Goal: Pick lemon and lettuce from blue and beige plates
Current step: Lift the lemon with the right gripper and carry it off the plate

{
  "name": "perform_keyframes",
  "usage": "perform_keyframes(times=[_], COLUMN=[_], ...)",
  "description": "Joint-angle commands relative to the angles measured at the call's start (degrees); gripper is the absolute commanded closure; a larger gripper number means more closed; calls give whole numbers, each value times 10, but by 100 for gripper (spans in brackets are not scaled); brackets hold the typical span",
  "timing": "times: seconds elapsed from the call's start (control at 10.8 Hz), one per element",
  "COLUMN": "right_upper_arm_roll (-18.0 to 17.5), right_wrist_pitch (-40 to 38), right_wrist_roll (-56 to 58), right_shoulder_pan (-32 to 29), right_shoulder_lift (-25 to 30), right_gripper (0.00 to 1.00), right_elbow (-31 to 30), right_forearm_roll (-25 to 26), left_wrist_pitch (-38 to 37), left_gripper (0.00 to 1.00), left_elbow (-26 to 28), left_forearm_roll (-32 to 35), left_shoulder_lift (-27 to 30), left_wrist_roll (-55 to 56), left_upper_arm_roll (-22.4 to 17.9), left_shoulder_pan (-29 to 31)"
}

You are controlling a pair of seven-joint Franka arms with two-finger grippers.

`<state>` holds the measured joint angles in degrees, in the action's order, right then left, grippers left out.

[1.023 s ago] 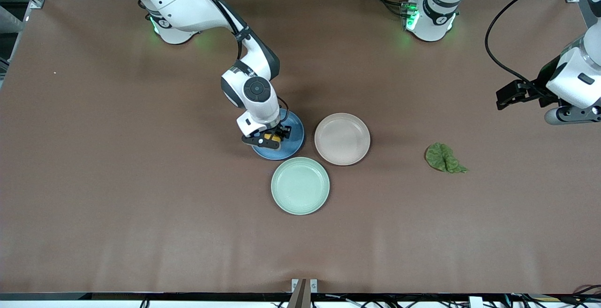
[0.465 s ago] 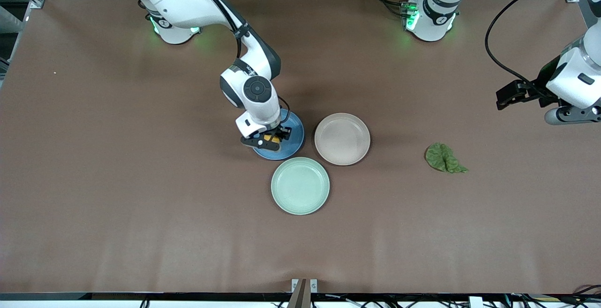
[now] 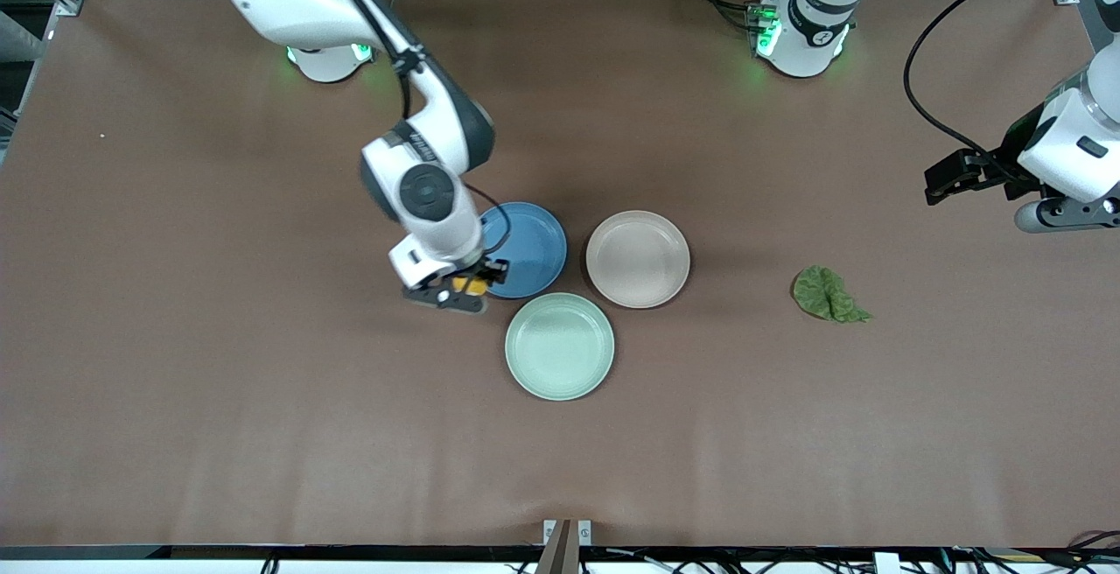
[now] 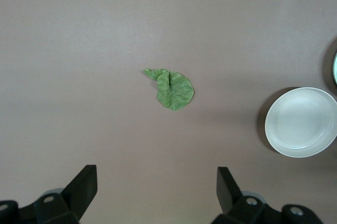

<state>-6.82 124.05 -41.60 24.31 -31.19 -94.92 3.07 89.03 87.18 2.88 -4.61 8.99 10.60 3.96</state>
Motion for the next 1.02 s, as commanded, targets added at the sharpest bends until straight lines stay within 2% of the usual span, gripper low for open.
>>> perform_keyframes(times=[0.0, 0.19, 0.56, 0.74, 0.93], right_upper_arm_roll=[-6, 11, 75, 102, 109], right_wrist_pitch=[-59, -61, -61, -52, 6], right_wrist_roll=[132, 255, 469, 529, 532], right_shoulder_pan=[-60, -107, -160, -173, -182], right_shoulder_lift=[54, 102, 163, 163, 157], right_gripper=[100, 100, 100, 100, 100], right_elbow=[-22, -76, -149, -165, -191], right_forearm_roll=[-21, -21, -22, -22, -22], left_wrist_pitch=[-6, -6, -6, -6, -6], left_gripper=[0, 0, 0, 0, 0], left_elbow=[-1, -1, -1, -1, -3], left_forearm_roll=[-4, -3, -2, -2, -2], left_shoulder_lift=[3, 3, 2, 0, -1], left_wrist_roll=[-17, -17, -17, -16, -17], left_upper_arm_roll=[1, 1, 1, 1, 1], left_shoulder_pan=[4, 5, 5, 4, 4])
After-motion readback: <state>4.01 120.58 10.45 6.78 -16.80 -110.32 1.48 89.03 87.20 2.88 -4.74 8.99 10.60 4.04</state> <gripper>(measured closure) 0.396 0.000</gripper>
